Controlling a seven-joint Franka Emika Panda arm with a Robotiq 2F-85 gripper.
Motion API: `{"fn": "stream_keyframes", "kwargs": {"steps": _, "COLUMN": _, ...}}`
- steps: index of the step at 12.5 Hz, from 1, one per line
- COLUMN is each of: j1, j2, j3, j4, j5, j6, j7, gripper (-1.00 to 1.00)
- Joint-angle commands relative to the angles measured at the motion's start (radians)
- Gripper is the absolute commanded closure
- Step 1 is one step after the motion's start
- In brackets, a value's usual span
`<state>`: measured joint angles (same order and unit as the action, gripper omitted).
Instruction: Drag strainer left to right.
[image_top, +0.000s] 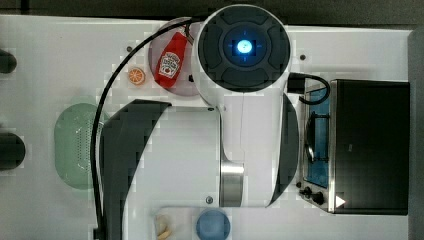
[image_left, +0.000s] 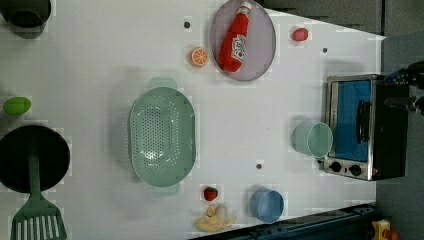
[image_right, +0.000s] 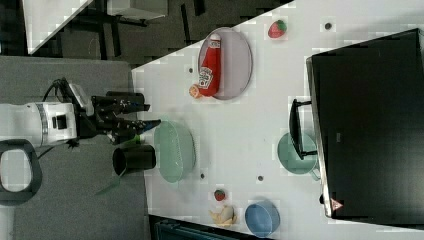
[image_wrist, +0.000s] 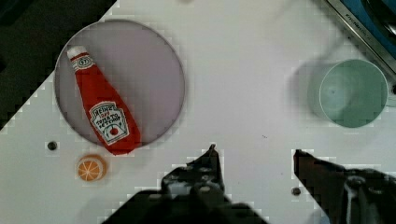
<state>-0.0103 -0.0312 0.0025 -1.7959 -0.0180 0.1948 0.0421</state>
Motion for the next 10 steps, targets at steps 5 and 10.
{"fn": "stream_keyframes", "kwargs": {"steps": 5, "j1": 0.009, "j2": -0.384, "j3": 0.029, "j4": -0.228, "j5": 0.059, "j6": -0.152, "j7": 0.095, "gripper": -1.0}}
{"fn": "stream_keyframes", "kwargs": {"steps": 10, "j1": 0.046, "j2": -0.268, "j3": 0.288, "j4": -0.228, "j5": 0.072, "j6": -0.081, "j7": 0.425, "gripper": -1.0}}
